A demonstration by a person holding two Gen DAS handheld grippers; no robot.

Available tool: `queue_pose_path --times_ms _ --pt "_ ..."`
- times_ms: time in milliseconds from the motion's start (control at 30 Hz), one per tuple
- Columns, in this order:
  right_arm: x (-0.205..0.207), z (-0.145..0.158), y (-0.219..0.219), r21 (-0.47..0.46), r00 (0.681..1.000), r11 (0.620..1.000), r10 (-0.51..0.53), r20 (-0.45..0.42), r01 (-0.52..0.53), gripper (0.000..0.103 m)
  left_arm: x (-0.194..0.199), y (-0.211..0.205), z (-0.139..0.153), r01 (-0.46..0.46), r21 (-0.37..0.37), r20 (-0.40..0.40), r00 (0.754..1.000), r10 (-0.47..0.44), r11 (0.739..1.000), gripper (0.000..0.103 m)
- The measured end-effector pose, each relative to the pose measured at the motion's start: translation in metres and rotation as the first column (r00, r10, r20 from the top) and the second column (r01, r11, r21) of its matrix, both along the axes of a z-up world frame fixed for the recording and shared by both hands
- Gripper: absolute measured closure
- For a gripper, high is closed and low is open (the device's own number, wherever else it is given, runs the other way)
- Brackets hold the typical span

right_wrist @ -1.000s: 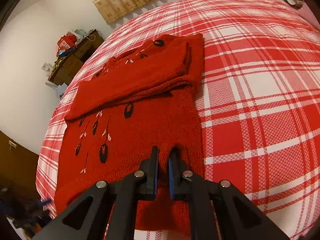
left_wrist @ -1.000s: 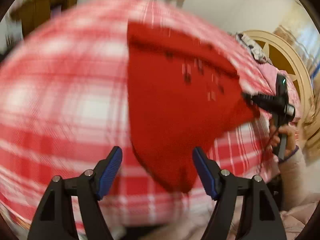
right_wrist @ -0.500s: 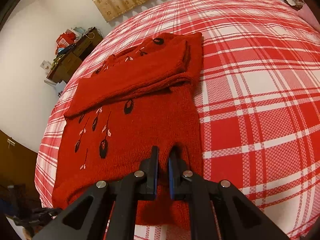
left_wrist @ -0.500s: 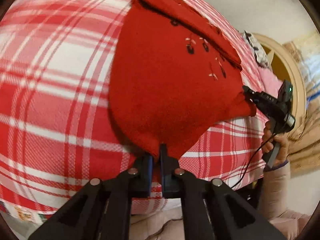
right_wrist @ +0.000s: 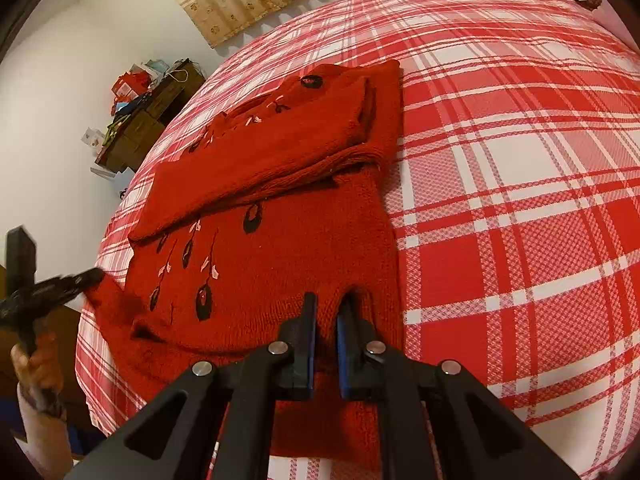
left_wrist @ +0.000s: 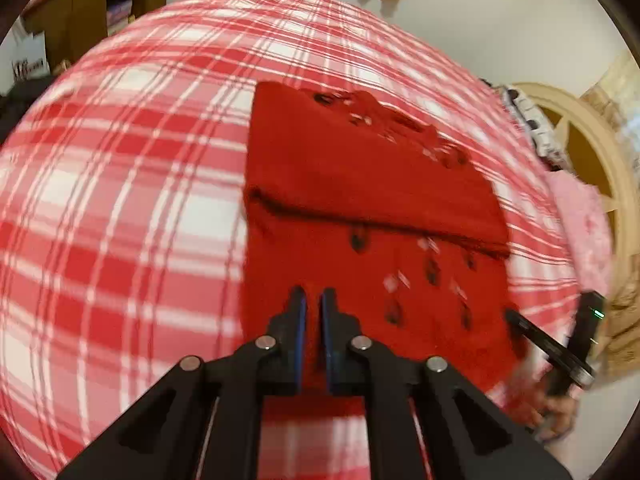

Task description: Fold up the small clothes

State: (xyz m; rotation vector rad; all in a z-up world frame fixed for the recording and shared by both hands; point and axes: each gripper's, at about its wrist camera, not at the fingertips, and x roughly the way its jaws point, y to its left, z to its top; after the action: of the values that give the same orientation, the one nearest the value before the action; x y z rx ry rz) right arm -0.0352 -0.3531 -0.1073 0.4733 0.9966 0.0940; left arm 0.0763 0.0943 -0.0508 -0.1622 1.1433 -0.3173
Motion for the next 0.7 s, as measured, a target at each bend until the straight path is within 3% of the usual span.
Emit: queue_pose_path --times_ms 67,133,200,233,367,567,700 --pt "0.0 0.0 0.0 -0.002 1.0 1.0 0.002 0.002 -0.002 0.095 0.008 -0.006 -0.004 0.014 0.082 0.043 0.999 -0.018 0.997 0.089" --pt "0.0 0.0 0.0 0.001 1.0 1.0 0.004 0.001 -0.004 0.095 0.008 -0.006 -0.004 0.013 0.214 0.113 0.993 -0.038 0.977 0.073" --pt "0.002 0.0 -0.001 0.006 1.0 1.0 0.007 0.0 -0.007 0.095 0.005 0.013 0.003 -0.005 0.233 0.165 0.986 -0.034 0.972 0.041" --pt "0.002 0.0 -0.001 0.008 1.0 1.0 0.009 0.001 -0.009 0.095 0.0 0.02 0.006 -0.01 0.215 0.186 0.982 -0.031 0.977 0.038" --pt "0.002 -0.001 -0.002 0.013 1.0 1.0 0.006 0.002 -0.006 0.095 -0.013 0.037 0.007 0.034 0.141 0.213 0.975 -0.064 0.989 0.037" --pt "0.001 0.0 0.002 -0.008 1.0 1.0 -0.001 0.005 0.001 0.094 -0.012 -0.006 -0.017 0.209 0.151 0.224 0.945 -0.239 0.966 0.037" --pt "0.003 0.005 0.003 -0.005 1.0 1.0 -0.005 -0.003 0.005 0.094 0.003 -0.031 -0.051 0.255 0.182 0.145 0.948 -0.283 0.95 0.034"
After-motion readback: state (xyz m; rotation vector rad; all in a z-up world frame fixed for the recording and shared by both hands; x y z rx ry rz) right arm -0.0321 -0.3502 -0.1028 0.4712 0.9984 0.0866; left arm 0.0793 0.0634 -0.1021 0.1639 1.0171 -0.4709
